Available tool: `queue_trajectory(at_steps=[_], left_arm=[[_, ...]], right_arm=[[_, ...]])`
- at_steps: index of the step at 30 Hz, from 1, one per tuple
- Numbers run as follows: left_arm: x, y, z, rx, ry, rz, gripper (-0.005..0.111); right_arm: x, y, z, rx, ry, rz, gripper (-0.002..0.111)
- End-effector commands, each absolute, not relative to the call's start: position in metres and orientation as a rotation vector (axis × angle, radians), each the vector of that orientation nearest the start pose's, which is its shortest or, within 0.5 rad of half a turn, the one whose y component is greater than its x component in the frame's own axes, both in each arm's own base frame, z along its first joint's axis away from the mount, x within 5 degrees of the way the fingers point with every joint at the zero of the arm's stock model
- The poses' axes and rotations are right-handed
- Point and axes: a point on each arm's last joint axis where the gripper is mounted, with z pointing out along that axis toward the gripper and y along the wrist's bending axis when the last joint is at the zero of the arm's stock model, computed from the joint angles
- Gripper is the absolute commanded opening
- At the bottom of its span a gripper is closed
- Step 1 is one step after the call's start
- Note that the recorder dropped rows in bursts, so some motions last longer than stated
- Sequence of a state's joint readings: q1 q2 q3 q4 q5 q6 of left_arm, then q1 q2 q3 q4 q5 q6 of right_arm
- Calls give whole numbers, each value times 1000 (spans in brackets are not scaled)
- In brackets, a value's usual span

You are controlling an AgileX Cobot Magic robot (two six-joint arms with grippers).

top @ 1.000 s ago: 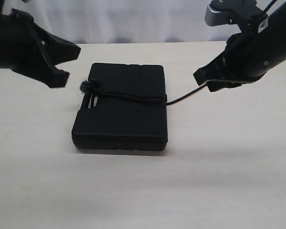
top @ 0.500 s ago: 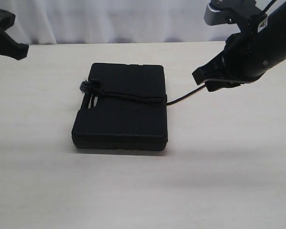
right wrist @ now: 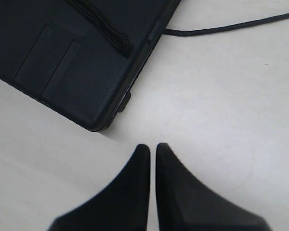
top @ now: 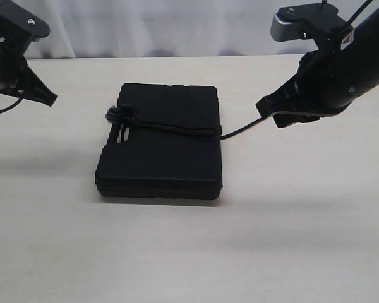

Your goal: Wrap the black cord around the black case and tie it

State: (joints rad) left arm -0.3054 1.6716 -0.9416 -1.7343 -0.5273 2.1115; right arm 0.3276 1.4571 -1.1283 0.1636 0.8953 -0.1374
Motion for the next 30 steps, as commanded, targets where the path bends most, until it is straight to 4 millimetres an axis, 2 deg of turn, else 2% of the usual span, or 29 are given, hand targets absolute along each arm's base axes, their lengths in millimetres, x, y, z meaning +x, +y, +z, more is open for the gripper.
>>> queue_trajectory(at_steps=[1,3,8,10,11,12,13,14,16,19,22,25,26,27,28,29,30], left_arm=[[350,-83,212,610,2165,408,0],[353,-91,216,640,2133,326,0],[359,-94,227,638,2088,248,0],[361,-96,234,580,2054,5,0],[360,-99,239,591,2008,-197,0],[358,-102,245,656,1923,-413,0],[355,-103,250,708,1848,-548,0],[354,-103,256,735,1785,-654,0],[354,-100,263,725,1758,-692,0],[360,-92,260,664,1859,-413,0],[362,-90,248,699,1977,108,0],[362,-84,249,727,1971,499,0],[362,-81,254,686,1942,613,0],[362,-78,261,565,1898,707,0],[360,-74,267,421,1850,750,0],[356,-73,272,310,1811,705,0],[353,-77,274,299,1797,591,0]], right_arm=[[273,105,289,-541,2648,250,4],[273,105,289,-541,2648,250,4],[272,105,289,-534,2650,263,4],[272,105,289,-536,2656,263,4],[272,105,289,-536,2658,263,4],[272,105,289,-537,2660,263,4],[272,105,289,-537,2660,263,4],[272,105,289,-537,2660,263,4],[272,105,289,-537,2660,263,4],[272,105,289,-537,2658,263,4],[272,105,289,-537,2658,263,4],[272,105,289,-534,2655,266,4],[272,106,289,-533,2655,268,4],[272,106,289,-533,2655,268,4],[272,106,289,-533,2655,268,4],[272,106,289,-533,2655,268,4],[272,106,289,-533,2655,268,4]])
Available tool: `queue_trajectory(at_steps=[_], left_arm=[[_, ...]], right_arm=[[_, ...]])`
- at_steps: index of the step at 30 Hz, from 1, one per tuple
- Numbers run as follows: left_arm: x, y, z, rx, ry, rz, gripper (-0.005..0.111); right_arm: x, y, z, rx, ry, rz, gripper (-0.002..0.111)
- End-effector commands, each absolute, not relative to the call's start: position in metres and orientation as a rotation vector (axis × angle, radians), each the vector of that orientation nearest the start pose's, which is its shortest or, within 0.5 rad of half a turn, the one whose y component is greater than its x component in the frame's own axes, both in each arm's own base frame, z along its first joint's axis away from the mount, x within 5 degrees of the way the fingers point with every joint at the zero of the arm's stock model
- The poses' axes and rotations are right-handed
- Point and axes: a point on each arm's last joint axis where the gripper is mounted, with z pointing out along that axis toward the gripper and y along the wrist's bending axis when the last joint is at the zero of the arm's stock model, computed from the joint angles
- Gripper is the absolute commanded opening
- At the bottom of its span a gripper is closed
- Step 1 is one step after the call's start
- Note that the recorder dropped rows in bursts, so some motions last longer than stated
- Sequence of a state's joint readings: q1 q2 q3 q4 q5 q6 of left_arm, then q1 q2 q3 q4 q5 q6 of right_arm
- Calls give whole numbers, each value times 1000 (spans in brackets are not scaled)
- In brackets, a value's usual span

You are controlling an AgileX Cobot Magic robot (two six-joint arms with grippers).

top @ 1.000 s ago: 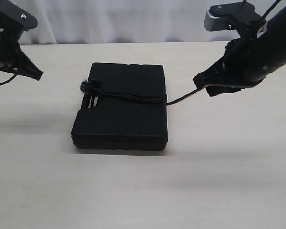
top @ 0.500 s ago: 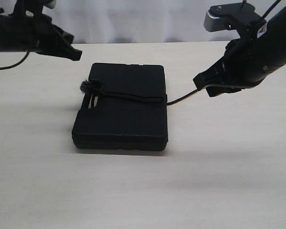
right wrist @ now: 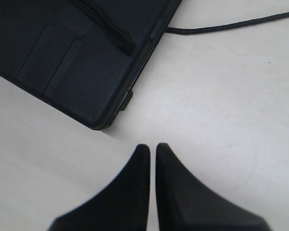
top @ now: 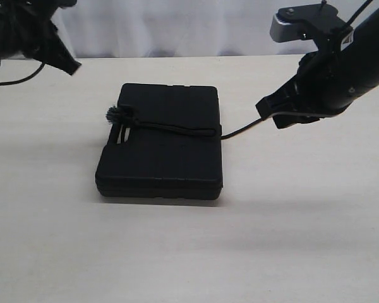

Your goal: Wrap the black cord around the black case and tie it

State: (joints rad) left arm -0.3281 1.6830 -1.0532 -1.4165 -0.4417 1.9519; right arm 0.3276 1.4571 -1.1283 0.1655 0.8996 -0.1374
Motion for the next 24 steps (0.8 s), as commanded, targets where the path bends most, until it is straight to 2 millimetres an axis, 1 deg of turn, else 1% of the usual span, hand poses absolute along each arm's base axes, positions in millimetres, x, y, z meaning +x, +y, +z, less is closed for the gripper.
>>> queue_trajectory(at_steps=[1,4,5,6,8,9,11,13,16,18,21,24], left_arm=[[350,-82,273,321,1800,432,0],[346,-99,278,347,1769,27,0],[344,-105,279,392,1739,-40,0],[341,-112,281,383,1713,-150,0],[337,-126,284,424,1641,-356,0],[334,-133,283,516,1617,-399,0],[336,-139,280,588,1659,-395,0],[343,-136,271,619,1797,-255,0],[348,-125,255,718,1930,-21,0],[350,-121,245,741,1980,49,0],[347,-124,235,837,1950,43,0],[345,-127,230,857,1937,1,0]], right_arm=[[272,106,289,-533,2655,268,4],[272,106,289,-533,2657,268,4],[272,105,289,-534,2659,268,4],[271,105,289,-535,2661,268,4],[271,105,289,-536,2666,268,4],[271,105,289,-536,2666,268,4],[271,105,289,-536,2666,268,4],[271,105,289,-536,2666,268,4],[271,105,289,-536,2666,268,4],[271,105,289,-535,2661,268,4],[271,105,289,-535,2661,268,4],[271,105,289,-535,2661,268,4]])
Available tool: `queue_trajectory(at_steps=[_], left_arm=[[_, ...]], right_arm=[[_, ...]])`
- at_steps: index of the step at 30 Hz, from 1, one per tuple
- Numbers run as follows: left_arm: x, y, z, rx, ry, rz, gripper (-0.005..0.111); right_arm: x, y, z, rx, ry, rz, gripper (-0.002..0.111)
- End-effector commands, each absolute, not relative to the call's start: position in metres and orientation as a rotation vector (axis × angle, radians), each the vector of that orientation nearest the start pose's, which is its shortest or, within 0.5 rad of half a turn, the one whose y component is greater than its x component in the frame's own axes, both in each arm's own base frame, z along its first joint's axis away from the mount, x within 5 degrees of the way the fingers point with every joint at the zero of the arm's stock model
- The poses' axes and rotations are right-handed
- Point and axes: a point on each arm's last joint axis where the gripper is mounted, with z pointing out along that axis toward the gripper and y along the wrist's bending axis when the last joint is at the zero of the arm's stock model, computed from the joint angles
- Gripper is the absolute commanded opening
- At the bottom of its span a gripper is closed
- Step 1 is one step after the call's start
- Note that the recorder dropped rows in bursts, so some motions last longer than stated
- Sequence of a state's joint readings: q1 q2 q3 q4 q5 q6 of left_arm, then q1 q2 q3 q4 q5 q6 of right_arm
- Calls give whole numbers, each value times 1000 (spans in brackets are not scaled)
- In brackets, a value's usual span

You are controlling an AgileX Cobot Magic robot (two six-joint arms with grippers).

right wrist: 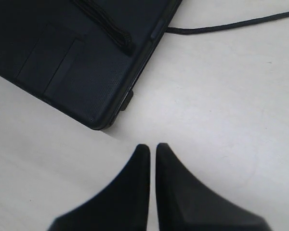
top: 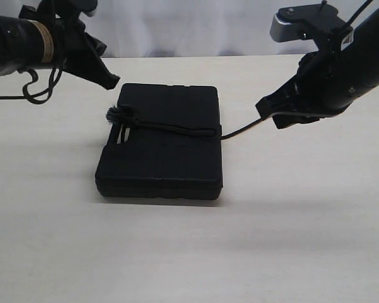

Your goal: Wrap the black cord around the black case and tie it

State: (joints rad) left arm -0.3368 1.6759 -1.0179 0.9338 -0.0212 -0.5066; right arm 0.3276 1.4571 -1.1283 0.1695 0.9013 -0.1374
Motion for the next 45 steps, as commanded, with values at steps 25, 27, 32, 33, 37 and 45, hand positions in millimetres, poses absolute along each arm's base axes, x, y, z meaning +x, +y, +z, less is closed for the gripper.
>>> queue_trajectory(at_steps=[25,27,32,33,37,45], left_arm=[[376,-15,250,264,2398,399,0],[374,-19,247,374,2410,386,0],[363,-67,235,987,2358,49,0],[359,-79,231,1132,2310,-41,0],[354,-115,234,1283,2111,-262,0],[342,-196,202,1675,1736,-206,40]], right_arm=[[272,106,289,-529,2660,273,4],[271,106,289,-530,2662,272,4],[271,106,289,-530,2662,272,4],[271,106,289,-530,2662,272,4],[271,106,289,-530,2662,272,4],[272,105,289,-534,2655,262,4]])
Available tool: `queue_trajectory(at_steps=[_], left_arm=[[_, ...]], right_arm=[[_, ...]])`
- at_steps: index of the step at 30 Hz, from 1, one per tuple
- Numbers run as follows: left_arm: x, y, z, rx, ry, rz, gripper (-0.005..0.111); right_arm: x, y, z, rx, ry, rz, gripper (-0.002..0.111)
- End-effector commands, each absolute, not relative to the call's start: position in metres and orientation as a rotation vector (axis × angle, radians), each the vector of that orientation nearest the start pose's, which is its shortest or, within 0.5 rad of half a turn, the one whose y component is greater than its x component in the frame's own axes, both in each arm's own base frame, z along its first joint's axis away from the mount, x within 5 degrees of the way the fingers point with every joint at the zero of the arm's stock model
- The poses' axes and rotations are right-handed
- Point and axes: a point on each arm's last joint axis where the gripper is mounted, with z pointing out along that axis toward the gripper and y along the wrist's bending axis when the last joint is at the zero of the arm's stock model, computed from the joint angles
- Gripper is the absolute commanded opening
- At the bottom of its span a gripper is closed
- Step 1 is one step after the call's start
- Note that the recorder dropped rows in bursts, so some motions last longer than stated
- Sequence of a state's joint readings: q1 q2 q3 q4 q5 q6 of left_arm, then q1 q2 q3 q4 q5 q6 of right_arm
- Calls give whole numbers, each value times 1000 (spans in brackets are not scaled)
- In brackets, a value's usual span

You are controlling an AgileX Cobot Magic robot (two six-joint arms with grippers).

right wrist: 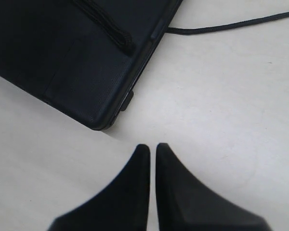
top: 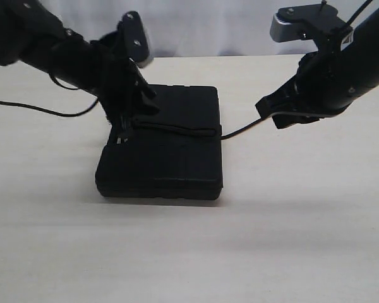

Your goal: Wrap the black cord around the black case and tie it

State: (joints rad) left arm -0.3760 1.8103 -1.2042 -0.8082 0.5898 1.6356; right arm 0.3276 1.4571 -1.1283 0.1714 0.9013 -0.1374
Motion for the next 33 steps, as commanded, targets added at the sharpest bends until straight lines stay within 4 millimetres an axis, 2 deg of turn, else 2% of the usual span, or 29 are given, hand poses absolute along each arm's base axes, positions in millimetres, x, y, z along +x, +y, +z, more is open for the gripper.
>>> queue_trajectory(at_steps=[1,3,5,9,13,23,33], left_arm=[[343,-202,198,1674,1725,-172,41],[346,-217,188,1656,1687,-58,40],[348,-223,182,1636,1676,3,40],[352,-227,167,1632,1685,51,40],[353,-227,161,1660,1676,73,40],[354,-226,157,1662,1683,78,40],[352,-226,171,1652,1660,72,40]], right_arm=[[272,105,289,-533,2656,264,4],[272,106,289,-525,2658,270,4],[272,106,289,-519,2659,271,4],[272,106,289,-519,2659,271,4],[272,106,289,-519,2659,271,4],[271,105,289,-522,2667,271,4],[271,105,289,-521,2665,271,4]])
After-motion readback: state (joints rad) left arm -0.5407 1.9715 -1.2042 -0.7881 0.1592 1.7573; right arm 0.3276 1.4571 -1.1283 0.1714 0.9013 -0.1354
